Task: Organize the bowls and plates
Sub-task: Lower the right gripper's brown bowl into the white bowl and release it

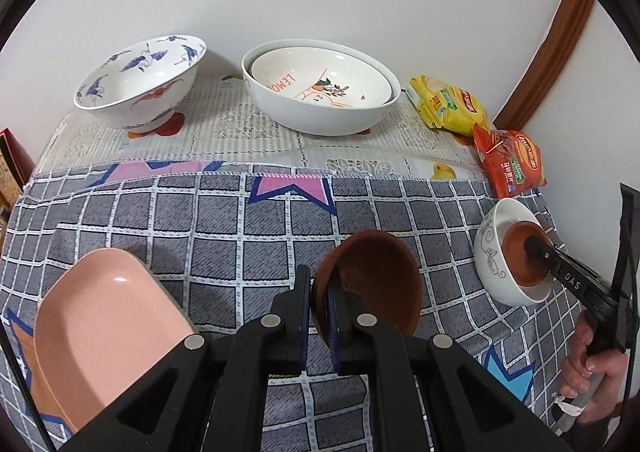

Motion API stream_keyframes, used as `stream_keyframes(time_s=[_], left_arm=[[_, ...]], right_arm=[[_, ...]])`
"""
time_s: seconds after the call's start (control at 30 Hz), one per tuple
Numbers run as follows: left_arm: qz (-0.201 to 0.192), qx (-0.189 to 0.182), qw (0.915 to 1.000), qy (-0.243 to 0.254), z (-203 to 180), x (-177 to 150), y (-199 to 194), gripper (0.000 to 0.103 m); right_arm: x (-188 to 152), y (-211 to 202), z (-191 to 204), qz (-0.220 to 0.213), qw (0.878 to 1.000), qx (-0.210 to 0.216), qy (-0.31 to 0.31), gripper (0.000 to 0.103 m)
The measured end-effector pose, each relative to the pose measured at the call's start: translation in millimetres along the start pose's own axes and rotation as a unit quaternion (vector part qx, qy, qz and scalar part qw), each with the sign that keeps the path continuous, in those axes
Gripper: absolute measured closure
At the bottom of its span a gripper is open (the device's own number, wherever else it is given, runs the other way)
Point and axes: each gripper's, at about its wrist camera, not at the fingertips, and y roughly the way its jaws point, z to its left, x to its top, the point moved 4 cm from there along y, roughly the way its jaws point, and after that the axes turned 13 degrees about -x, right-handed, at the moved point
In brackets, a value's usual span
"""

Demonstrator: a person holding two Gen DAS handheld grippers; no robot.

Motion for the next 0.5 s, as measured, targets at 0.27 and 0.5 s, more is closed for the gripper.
stream_keyframes(time_s=[0.27, 0.5], left_arm=[[0.007, -0.005, 1.0000, 0.002, -2, 1, 10, 0.095], [0.005, -0.008, 0.9999, 0.004, -2, 2, 10, 0.095]], right_arm=[[0, 13, 5, 0.012, 1.000, -0.002, -0.008, 0.094], [2, 19, 10, 0.018, 1.000, -0.002, -0.021, 0.094]])
